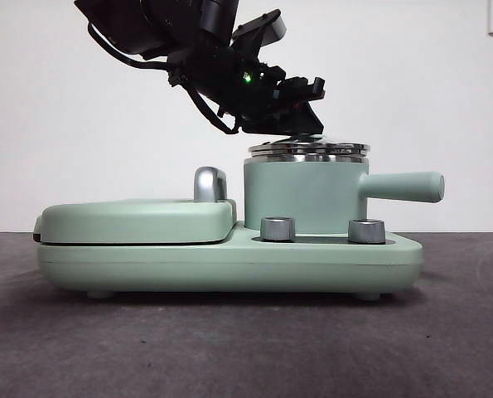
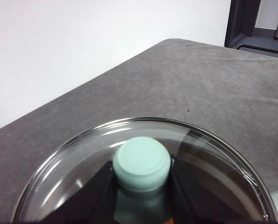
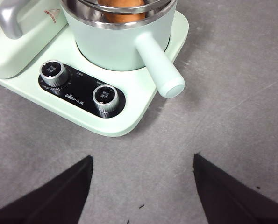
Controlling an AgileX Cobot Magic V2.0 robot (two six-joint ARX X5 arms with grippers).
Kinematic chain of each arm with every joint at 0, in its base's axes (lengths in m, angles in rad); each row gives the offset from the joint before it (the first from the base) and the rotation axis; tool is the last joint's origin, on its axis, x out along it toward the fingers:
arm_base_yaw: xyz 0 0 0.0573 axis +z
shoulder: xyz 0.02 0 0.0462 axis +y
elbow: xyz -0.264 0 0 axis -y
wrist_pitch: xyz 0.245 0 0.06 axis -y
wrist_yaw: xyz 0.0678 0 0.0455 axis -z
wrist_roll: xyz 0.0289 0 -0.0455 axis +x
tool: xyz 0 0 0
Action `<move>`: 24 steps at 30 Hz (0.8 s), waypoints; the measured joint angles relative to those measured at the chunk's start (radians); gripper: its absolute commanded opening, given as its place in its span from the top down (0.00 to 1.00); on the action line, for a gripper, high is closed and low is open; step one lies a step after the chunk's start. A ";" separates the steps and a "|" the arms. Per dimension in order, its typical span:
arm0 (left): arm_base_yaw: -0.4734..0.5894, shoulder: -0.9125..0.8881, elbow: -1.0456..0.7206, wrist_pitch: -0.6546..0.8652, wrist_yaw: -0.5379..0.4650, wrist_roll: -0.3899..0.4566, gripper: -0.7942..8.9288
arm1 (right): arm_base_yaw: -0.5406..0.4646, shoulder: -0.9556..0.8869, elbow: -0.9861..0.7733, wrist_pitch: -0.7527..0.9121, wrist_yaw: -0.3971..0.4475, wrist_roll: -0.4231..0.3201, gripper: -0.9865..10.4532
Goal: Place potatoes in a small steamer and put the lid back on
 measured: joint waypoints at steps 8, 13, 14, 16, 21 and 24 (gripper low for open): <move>0.000 0.000 0.004 -0.035 0.000 0.001 0.91 | 0.000 0.000 0.000 0.000 0.000 0.000 0.62; 0.000 0.000 0.008 -0.047 0.000 0.006 0.91 | 0.000 0.000 0.000 0.000 0.000 0.000 0.62; 0.000 0.000 0.009 -0.048 0.000 0.011 0.91 | 0.000 0.000 0.000 0.000 0.000 0.000 0.62; 0.000 0.000 0.010 -0.050 0.000 0.014 0.91 | 0.000 0.000 0.000 0.000 0.000 0.000 0.62; 0.000 0.000 0.010 -0.050 0.000 0.016 0.91 | 0.000 0.000 0.000 0.000 0.000 0.000 0.62; 0.000 0.000 0.010 -0.057 0.000 0.018 0.91 | 0.000 0.000 0.000 0.000 0.000 0.000 0.62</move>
